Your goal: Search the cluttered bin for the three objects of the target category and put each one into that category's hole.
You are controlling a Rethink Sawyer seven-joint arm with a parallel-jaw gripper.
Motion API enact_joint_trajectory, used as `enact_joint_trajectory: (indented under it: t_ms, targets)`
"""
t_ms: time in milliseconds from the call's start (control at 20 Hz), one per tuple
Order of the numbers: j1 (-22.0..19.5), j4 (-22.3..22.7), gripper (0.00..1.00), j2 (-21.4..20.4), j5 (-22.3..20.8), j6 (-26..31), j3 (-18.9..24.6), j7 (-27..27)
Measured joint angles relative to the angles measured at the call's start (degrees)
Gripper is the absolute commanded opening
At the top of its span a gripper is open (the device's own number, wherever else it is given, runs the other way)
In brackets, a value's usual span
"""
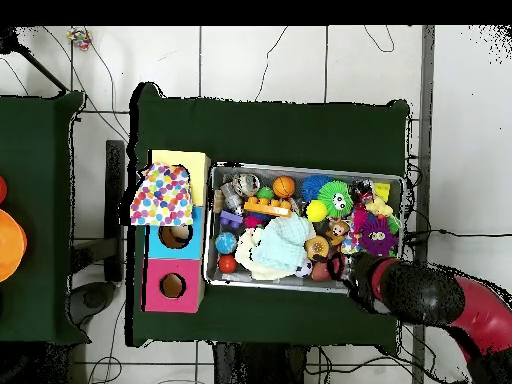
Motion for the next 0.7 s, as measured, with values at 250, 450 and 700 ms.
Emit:
enact_joint_trajectory:
  t_ms: [250,450,700]
  targets:
    - [-1.1,-3.8,1.00,3.5,-1.3,3.8,0.0,0.0]
    - [-1.3,-6.7,1.00,5.8,-2.2,6.2,0.0,0.0]
    - [-1.3,-10.3,1.00,8.2,-4.0,7.6,0.0,0.0]
